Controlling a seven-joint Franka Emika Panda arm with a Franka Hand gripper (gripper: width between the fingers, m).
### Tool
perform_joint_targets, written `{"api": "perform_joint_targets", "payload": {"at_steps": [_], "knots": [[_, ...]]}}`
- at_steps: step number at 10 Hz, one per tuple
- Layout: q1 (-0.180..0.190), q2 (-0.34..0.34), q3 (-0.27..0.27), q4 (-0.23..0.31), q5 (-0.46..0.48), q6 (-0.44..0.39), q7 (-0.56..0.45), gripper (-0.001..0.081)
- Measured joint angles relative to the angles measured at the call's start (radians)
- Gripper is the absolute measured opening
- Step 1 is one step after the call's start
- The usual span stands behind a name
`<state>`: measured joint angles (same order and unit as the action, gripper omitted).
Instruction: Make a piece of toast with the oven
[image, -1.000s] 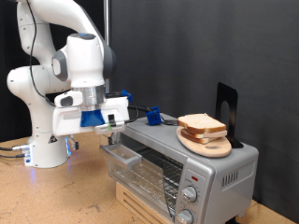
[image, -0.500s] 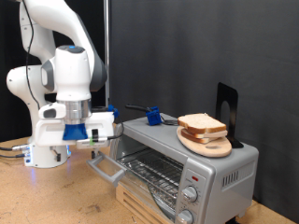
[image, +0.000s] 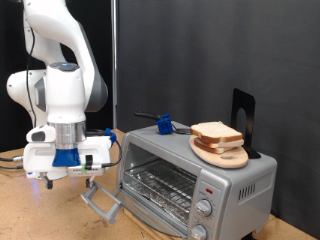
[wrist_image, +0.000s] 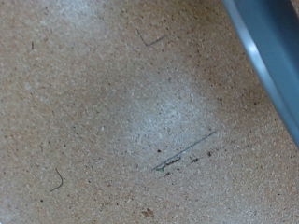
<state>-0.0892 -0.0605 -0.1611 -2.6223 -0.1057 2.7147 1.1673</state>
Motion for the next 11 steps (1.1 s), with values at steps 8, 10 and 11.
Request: {"api": "perform_joint_targets", "payload": {"at_steps": [8,10,11], "knots": [[0.000,0.157,-0.002,0.116,-0.004,0.003,0.005,0.0808],[0.000,0.188,-0.010,0.127,-0.017,0.011,0.018,0.0807],[-0.001,0.207,-0.014,0.135,-0.018,0.010,0.022,0.0807]]}}
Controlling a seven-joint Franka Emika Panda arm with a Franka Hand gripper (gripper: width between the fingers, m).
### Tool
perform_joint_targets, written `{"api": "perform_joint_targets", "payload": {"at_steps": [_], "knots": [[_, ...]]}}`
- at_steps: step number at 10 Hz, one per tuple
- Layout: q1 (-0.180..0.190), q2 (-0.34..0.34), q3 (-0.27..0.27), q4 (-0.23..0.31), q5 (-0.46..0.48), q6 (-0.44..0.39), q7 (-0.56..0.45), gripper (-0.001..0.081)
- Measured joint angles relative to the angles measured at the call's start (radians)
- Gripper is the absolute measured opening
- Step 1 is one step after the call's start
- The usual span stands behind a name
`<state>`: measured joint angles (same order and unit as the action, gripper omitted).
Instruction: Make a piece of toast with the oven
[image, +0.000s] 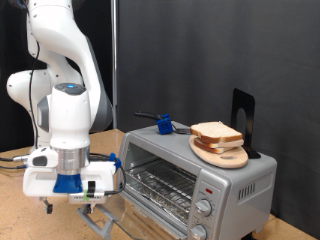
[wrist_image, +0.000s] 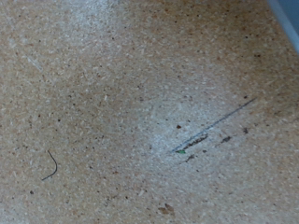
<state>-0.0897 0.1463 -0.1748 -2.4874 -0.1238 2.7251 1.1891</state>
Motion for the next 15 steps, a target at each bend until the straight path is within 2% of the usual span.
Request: {"api": "perform_joint_targets", "payload": {"at_steps": [5,8,11,15], "knots": [[0.002,0.115,-0.014,0.041,-0.059,0.028,0.093,0.0807],[0.001,0.168,-0.015,0.053,-0.079,0.072,0.092,0.0807],[0.002,0.151,-0.014,0.027,-0.099,0.069,0.040,0.0807],[-0.001,0.102,-0.064,-0.050,-0.164,0.069,0.037,0.0808]]}}
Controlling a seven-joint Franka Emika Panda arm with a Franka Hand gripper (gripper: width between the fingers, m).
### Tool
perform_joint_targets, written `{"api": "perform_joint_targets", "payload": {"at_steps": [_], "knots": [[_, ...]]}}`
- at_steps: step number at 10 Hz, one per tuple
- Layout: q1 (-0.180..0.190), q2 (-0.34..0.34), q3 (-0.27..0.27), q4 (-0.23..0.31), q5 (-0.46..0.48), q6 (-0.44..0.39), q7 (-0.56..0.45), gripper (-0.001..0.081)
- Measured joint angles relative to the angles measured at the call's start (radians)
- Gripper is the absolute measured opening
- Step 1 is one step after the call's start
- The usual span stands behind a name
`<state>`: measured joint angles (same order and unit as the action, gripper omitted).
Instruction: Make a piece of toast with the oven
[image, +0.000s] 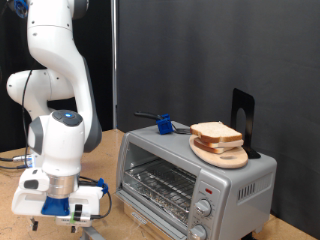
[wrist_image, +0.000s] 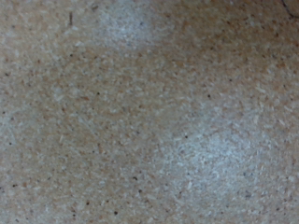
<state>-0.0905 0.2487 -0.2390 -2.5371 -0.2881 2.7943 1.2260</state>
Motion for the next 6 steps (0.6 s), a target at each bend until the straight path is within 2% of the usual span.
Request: {"api": "perform_joint_targets", "payload": {"at_steps": [2,3,4,6], "knots": [[-0.016,-0.050,-0.001,-0.055,0.000,0.070,-0.022,0.0808],[-0.015,-0.048,-0.001,-0.053,0.000,0.057,-0.022,0.0808],[-0.030,-0.050,0.028,-0.051,0.075,0.055,-0.080,0.0808],[-0.099,-0.107,0.157,-0.054,0.425,0.038,-0.384,0.0808]]}}
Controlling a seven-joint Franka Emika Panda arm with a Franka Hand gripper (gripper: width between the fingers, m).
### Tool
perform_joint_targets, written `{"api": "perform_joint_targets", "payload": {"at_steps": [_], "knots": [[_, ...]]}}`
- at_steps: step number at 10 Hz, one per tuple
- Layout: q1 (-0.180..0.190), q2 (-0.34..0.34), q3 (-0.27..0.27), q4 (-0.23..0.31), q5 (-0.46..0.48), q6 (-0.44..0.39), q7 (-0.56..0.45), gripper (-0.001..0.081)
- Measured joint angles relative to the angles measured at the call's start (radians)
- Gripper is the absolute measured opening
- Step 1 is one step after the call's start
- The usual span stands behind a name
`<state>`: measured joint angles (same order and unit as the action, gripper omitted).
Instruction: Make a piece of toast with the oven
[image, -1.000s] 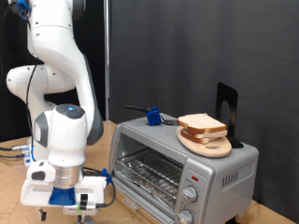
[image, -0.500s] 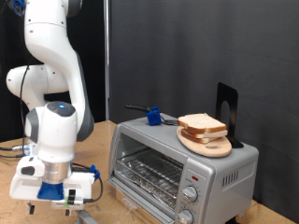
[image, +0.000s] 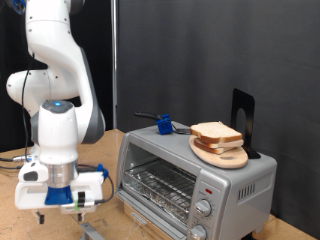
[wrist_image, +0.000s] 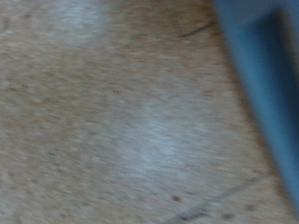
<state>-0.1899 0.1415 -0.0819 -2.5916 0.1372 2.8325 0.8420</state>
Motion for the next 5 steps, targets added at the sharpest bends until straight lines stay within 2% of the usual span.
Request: {"api": "perform_joint_targets", "payload": {"at_steps": [1,2,5], "knots": [[-0.014,-0.042,0.031,0.000,0.123,-0.044,-0.114,0.0808],[-0.016,-0.087,0.040,0.001,0.198,-0.106,-0.192,0.0808],[-0.016,-0.215,0.037,0.001,0.261,-0.262,-0.269,0.0808]]}}
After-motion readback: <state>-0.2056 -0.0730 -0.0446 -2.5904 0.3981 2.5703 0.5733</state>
